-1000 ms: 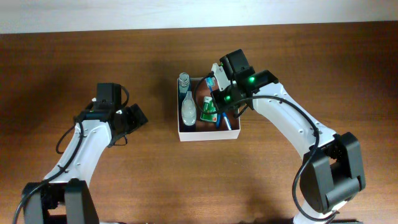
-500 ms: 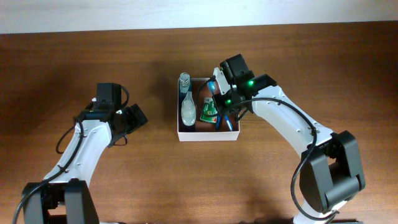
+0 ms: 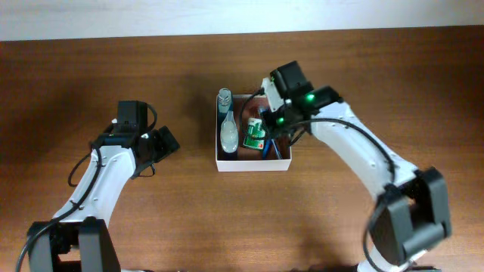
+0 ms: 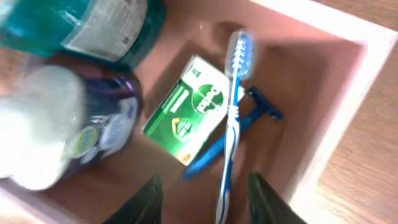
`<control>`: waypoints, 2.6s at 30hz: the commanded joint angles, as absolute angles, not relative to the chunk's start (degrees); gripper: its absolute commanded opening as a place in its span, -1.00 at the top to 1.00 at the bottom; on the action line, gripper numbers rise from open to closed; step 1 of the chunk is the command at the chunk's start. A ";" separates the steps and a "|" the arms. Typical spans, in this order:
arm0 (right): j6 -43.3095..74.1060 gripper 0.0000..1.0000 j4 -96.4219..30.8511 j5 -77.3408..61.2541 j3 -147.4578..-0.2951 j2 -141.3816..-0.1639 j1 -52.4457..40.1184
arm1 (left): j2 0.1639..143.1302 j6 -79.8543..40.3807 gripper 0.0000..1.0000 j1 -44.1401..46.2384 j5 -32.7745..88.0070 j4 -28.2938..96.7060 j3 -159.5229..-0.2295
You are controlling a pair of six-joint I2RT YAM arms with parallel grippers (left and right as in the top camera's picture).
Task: Pack container
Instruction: 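Release the toothbrush and move the right gripper to the Colgate tube, then lower the right gripper and close it on the Colgate toothpaste tube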
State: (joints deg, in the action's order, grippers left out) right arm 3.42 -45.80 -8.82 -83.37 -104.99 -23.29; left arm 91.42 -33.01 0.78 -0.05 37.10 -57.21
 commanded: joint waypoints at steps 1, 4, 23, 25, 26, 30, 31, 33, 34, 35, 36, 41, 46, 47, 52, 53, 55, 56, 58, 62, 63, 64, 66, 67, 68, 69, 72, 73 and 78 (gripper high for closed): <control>3.70 0.26 -49.47 -5.63 -87.13 -96.64 -19.64 | 91.61 -32.71 -0.99 0.69 -0.43 37.15 -57.04; 3.70 0.26 -53.98 -1.43 -87.13 -94.80 -15.49 | 91.61 -32.71 -0.99 0.69 -0.43 37.15 -57.04; 0.14 -0.30 -35.05 4.05 -61.17 -98.96 5.58 | 91.61 -32.71 -0.99 0.69 -0.43 37.12 -57.04; -1.15 -0.35 -30.37 2.63 -57.76 -98.96 5.61 | 91.61 -32.71 -0.99 0.69 -0.43 37.15 -57.04; -1.41 -0.38 -28.77 1.87 -56.60 -98.98 5.61 | 91.61 -32.71 -0.99 0.69 -0.43 37.15 -57.04; -1.50 -0.64 -24.56 -2.13 -52.64 -98.96 5.61 | 91.61 -32.71 -0.99 0.69 -0.43 37.15 -57.04; -1.50 -0.65 -24.60 -2.81 -52.29 -98.96 5.61 | 91.61 -32.71 -0.99 0.69 -0.43 37.15 -57.04; -1.48 -0.70 -25.50 -5.10 -51.62 -98.98 5.58 | 91.61 -32.71 -0.99 0.69 -0.43 37.12 -57.04; -1.48 -0.69 -25.98 -6.74 -51.53 -98.98 5.58 | 91.61 -32.71 -0.99 0.69 -0.43 37.12 -57.04; -1.50 -0.70 -26.17 -8.54 -51.55 -98.98 5.58 | 91.61 -32.71 -0.99 0.69 -0.43 37.15 -57.04; -1.52 -0.69 -26.35 -10.66 -51.55 -98.96 5.58 | 91.61 -32.71 -0.99 0.69 -0.43 37.15 -57.04; -3.20 -0.61 -27.07 -18.02 -51.55 -98.96 5.54 | 91.61 -32.71 -0.99 0.69 -0.43 37.15 -57.04; -3.16 -0.60 -27.05 -14.57 -51.55 -98.96 5.54 | 91.61 -32.71 -0.99 0.69 -0.43 37.15 -57.04; -3.16 -0.60 -27.05 -13.65 -51.55 -98.96 5.54 | 91.61 -32.71 -0.99 0.69 -0.43 37.15 -57.04; -1.37 -0.61 -27.20 -8.29 -51.53 -98.96 5.54 | 91.61 -32.71 -0.99 0.69 -0.43 37.12 -57.04; 0.45 -0.61 -27.18 -6.37 -51.53 -98.96 5.54 | 91.61 -32.71 -0.99 0.69 -0.43 37.15 -57.04; 2.28 -0.59 -27.14 -4.14 -51.53 -98.96 5.54 | 91.61 -32.71 -0.99 0.69 -0.43 37.15 -57.04; 2.94 -0.56 -27.16 -3.36 -51.53 -98.96 5.54 | 91.61 -32.71 -0.99 0.69 -0.43 37.15 -57.04; 3.95 -0.46 -27.03 -2.46 -51.53 -99.00 5.54 | 91.61 -32.71 -0.99 0.69 -0.43 37.15 -57.04; 3.95 -0.30 -26.30 -2.50 -51.53 -99.11 5.54 | 91.61 -32.71 -0.99 0.69 -0.43 37.15 -57.04; 3.97 -0.27 -26.06 -2.50 -51.53 -99.13 5.54 | 91.61 -32.71 -0.99 0.69 -0.43 37.15 -57.04; 3.97 -0.22 -25.65 -2.52 -51.53 -99.18 5.54 | 91.61 -32.71 -0.99 0.69 -0.43 37.15 -57.04; 3.97 -0.18 -24.67 -2.63 -51.53 -99.50 5.54 | 91.61 -32.71 -0.99 0.69 -0.43 37.15 -57.04; 3.95 -0.18 -24.10 -2.74 -51.53 -99.81 5.54 | 91.61 -32.71 -0.99 0.69 -0.43 37.15 -57.04; 3.92 -0.16 -23.62 -2.74 -51.53 -100.18 5.54 | 91.61 -32.71 -0.99 0.69 -0.43 37.15 -57.04; 3.92 -0.15 -23.24 -2.70 -51.53 -100.57 5.54 | 91.61 -32.71 -0.99 0.69 -0.43 37.15 -57.04; 3.92 -0.15 -21.61 -2.72 -51.53 -102.24 5.54 | 91.61 -32.71 -0.99 0.69 -0.43 37.15 -57.04; 3.92 -0.15 -21.06 -2.70 -51.53 -102.80 5.54 | 91.61 -32.71 -0.99 0.69 -0.43 37.15 -57.04; 3.92 -0.15 -18.79 -2.26 -51.53 -105.75 5.54 | 91.61 -32.71 -0.99 0.69 -0.43 37.15 -57.04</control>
